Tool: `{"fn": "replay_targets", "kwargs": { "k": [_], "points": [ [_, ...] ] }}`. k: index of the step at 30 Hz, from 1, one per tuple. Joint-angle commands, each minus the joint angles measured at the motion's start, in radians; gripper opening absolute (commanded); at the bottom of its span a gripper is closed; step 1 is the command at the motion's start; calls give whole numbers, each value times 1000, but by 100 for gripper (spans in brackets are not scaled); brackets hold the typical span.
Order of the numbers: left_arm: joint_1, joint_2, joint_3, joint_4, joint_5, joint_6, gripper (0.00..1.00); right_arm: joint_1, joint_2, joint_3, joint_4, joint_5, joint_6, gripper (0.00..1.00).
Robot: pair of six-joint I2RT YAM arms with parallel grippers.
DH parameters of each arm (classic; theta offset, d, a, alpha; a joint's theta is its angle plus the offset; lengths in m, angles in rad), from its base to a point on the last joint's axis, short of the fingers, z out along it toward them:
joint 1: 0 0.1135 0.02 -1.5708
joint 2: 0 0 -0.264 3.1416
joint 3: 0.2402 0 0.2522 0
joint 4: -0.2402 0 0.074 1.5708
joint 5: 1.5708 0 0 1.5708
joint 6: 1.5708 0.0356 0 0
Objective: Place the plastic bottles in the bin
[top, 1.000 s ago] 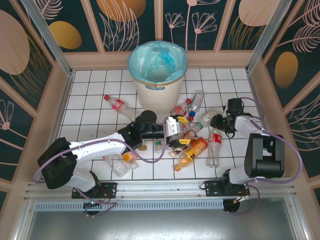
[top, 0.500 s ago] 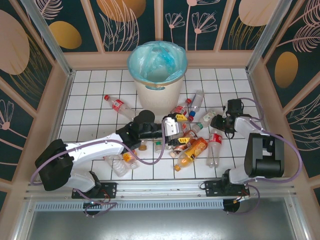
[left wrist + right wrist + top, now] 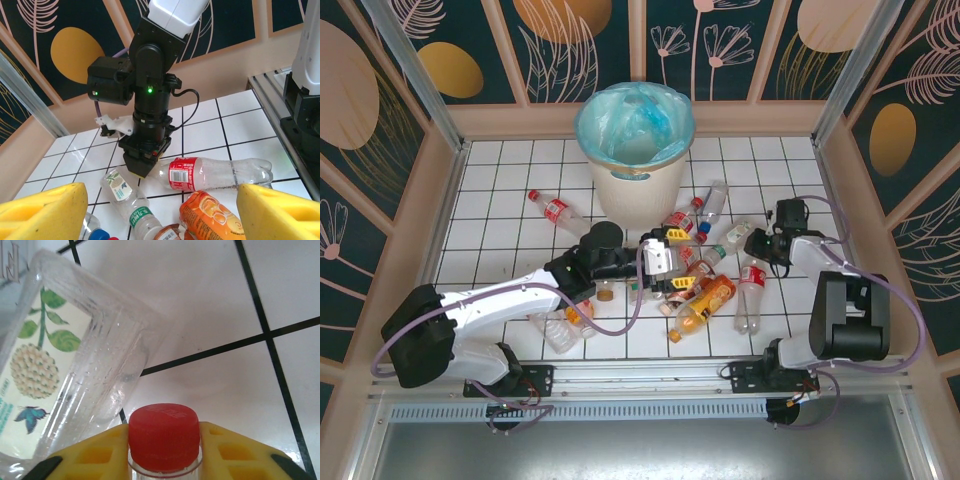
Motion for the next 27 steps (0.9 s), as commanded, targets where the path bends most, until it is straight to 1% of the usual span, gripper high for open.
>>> {"fn": "replay_targets", "kwargs": {
  "k": [1,7,10,13,15,17,20,22,24,25,27],
  "points": [
    [-5,-38,-3,-8,11,20,79,-18,-46,2,-22,18,-9,24],
    [-5,-77,3,-10,-3,0,80,-25,-141,18,-56,59,5,19],
    [-5,-88,40,-33,-101,-64,81,-25,-223,36,-77,62,18,19],
    [-5,-97,111,-97,-266,-172,82,-23,-304,80,-129,75,31,17],
    [-5,-118,151,-125,-317,-217,82,-18,-366,124,-173,93,38,15],
    [-5,-153,155,-115,-348,-257,82,-3,-418,180,-217,115,44,13],
    [-4,-202,166,-100,-436,-319,82,66,-476,306,-282,171,62,10],
    [1,-213,216,-141,-520,-347,82,147,-485,411,-316,231,82,8],
    [12,-211,306,-217,-630,-371,81,249,-472,528,-331,296,109,7],
    [22,-208,348,-249,-668,-377,81,294,-461,571,-323,318,119,6],
    [68,-201,440,-308,-703,-403,80,405,-419,677,-290,366,130,4]
  ]
}}
